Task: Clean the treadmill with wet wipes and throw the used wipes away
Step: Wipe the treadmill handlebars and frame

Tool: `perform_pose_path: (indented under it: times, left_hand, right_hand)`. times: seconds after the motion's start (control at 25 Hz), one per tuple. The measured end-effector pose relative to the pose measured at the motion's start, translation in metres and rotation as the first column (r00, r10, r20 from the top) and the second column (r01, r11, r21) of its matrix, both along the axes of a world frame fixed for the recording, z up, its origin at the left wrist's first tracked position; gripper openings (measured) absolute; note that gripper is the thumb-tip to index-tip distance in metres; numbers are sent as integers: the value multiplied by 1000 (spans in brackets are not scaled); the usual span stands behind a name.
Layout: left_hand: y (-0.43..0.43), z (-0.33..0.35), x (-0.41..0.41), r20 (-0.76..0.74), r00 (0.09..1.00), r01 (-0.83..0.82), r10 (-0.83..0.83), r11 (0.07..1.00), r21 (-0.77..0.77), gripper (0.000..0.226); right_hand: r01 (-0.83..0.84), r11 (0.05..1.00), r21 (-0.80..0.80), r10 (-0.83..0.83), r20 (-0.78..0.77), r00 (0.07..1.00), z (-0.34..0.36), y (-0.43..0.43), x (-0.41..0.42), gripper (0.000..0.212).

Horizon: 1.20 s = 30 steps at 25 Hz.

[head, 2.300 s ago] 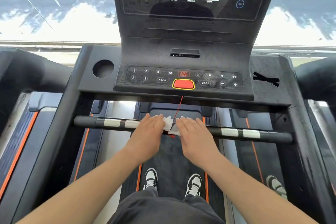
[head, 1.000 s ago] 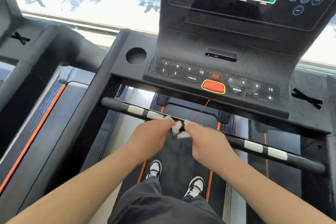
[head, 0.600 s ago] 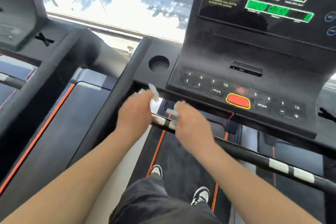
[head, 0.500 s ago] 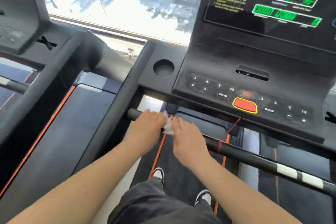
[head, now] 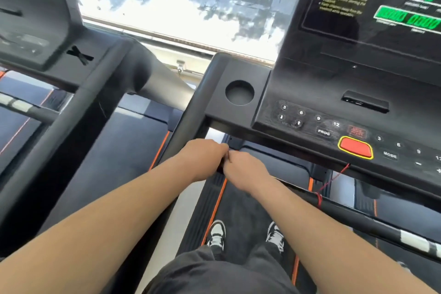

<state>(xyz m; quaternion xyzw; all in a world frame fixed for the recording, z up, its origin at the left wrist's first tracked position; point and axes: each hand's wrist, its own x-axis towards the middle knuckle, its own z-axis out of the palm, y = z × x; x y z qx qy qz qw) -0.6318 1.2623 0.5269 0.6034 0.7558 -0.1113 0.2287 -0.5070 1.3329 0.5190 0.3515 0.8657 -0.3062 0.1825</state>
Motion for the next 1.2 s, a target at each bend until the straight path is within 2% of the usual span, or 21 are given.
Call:
perform_pose_path:
  times: [0.12, 0.2, 0.28, 0.32, 0.4, 0.44, 0.48, 0.56, 0.64, 0.68, 0.72, 0.8, 0.88, 0.96, 1.04, 1.08, 1.16, 1.2]
  left_hand:
    - [-23, 10, -2, 138, 969, -222, 203, 966, 136, 41]
    - [-17, 19, -3, 93, 951, -308, 294, 900, 307, 45]
    - [-2, 21, -3, -36, 969, -205, 243, 880, 428, 46]
    - [5, 18, 2, -62, 982, -138, 177, 906, 401, 46]
    - [6, 0, 9, 24, 994, -107, 104, 979, 175, 41]
    - [2, -11, 9, 71, 991, -117, 114, 992, 47, 36]
    - [1, -18, 9, 111, 981, -163, 161, 987, 7, 32]
    - [4, -24, 18, 84, 975, -212, 207, 976, 52, 27]
    - [6, -23, 50, 30, 984, -177, 175, 974, 144, 30]
    - [6, -22, 72, 59, 989, -146, 136, 966, 213, 34]
    - [3, -25, 93, 113, 992, -83, 50, 947, 310, 37]
    - [-9, -36, 115, 151, 966, 110, -212, 856, 505, 36]
    - [-24, -51, 92, 102, 951, 155, -292, 734, 661, 40]
    - [-42, -59, 58, -9, 981, 146, -194, 706, 693, 49]
    - [-53, -64, 45, -138, 986, 162, -91, 703, 693, 52]
    - [-51, -65, 51, -149, 986, 160, -80, 717, 679, 53]
    - [-41, -69, 79, -36, 983, 160, -179, 748, 644, 55]
    - [-38, -69, 95, 29, 967, 172, -254, 731, 660, 53]
  right_hand:
    - [-23, 999, 28, 26, -105, 994, -10, -9, 1, 27]
    - [-60, 990, 131, 73, -100, 992, -17, -6, 18, 21]
    - [-111, 958, 264, 127, -43, 991, -20, 1, 39, 21]
    - [-130, 947, 293, 139, -9, 990, -18, 6, 50, 23]
    - [-130, 958, 256, 117, 64, 991, -13, 18, 75, 27]
    - [-120, 964, 236, 94, 116, 989, -10, 26, 89, 30]
    - [-106, 968, 225, 66, 180, 981, -7, 36, 104, 33]
    - [-34, 982, 185, -18, 270, 963, 0, 51, 130, 37]
    - [42, 986, 160, -88, 287, 954, 2, 53, 140, 38]
    - [44, 984, 172, -92, 276, 957, 1, 48, 138, 36]
    - [35, 980, 194, -81, 235, 969, -3, 42, 132, 31]
    - [30, 969, 244, -45, 55, 997, -11, 24, 117, 25]
    - [22, 939, 344, 13, -100, 995, -18, 4, 109, 26]
    - [-31, 881, 472, 108, -136, 985, -31, -15, 117, 45]
    - [-86, 847, 525, 151, -83, 985, -41, -33, 134, 64]
    - [-117, 819, 562, 182, -61, 981, -44, -35, 144, 66]
    - [-119, 781, 613, 179, -36, 983, -47, -24, 163, 64]
    - [-86, 785, 613, 128, -26, 991, -46, -17, 170, 62]
